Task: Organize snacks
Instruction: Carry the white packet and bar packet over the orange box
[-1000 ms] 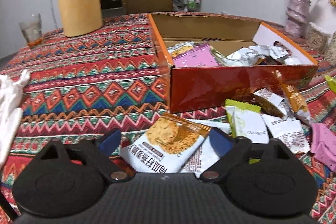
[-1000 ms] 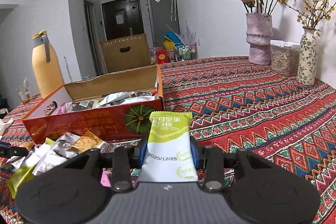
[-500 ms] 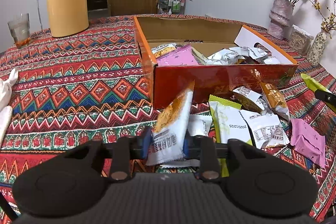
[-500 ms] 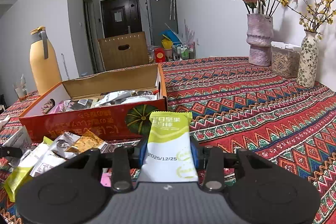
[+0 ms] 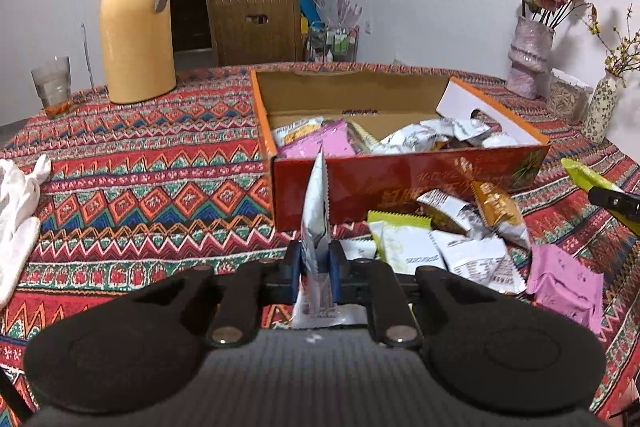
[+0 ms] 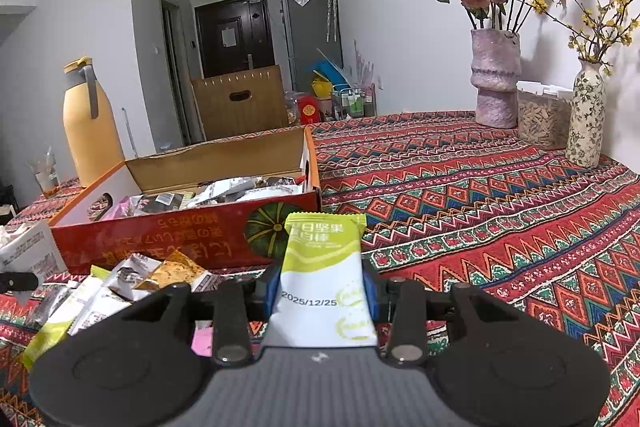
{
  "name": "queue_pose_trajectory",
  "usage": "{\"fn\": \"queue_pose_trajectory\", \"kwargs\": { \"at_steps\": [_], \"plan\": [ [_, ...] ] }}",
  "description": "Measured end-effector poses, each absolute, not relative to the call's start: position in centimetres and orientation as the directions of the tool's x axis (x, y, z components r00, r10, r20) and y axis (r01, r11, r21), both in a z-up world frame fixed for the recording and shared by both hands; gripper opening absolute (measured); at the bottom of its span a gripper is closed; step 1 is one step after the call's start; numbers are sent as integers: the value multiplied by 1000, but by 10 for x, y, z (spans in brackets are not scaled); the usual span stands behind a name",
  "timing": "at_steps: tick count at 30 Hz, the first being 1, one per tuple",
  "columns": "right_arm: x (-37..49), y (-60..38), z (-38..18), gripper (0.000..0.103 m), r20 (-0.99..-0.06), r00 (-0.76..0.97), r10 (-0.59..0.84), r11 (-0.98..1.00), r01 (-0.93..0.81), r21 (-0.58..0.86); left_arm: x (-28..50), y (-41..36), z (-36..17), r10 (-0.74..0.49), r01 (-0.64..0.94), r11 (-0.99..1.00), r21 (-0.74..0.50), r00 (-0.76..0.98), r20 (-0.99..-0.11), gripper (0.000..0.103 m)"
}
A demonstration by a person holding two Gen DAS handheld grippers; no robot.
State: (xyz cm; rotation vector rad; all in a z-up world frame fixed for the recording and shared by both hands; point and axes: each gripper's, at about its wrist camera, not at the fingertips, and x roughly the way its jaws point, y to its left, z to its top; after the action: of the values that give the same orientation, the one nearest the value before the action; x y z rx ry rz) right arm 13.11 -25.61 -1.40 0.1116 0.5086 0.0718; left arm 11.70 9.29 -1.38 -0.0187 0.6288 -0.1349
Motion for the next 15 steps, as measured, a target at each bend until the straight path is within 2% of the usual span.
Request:
{"fn": "queue_pose_trajectory", "kwargs": {
  "at_steps": [15],
  "plan": [
    [148,-247,8,38,-409,897,166,981,-110,157,127,56,17,-103,70,994,-85,859,-502,15]
  ]
}}
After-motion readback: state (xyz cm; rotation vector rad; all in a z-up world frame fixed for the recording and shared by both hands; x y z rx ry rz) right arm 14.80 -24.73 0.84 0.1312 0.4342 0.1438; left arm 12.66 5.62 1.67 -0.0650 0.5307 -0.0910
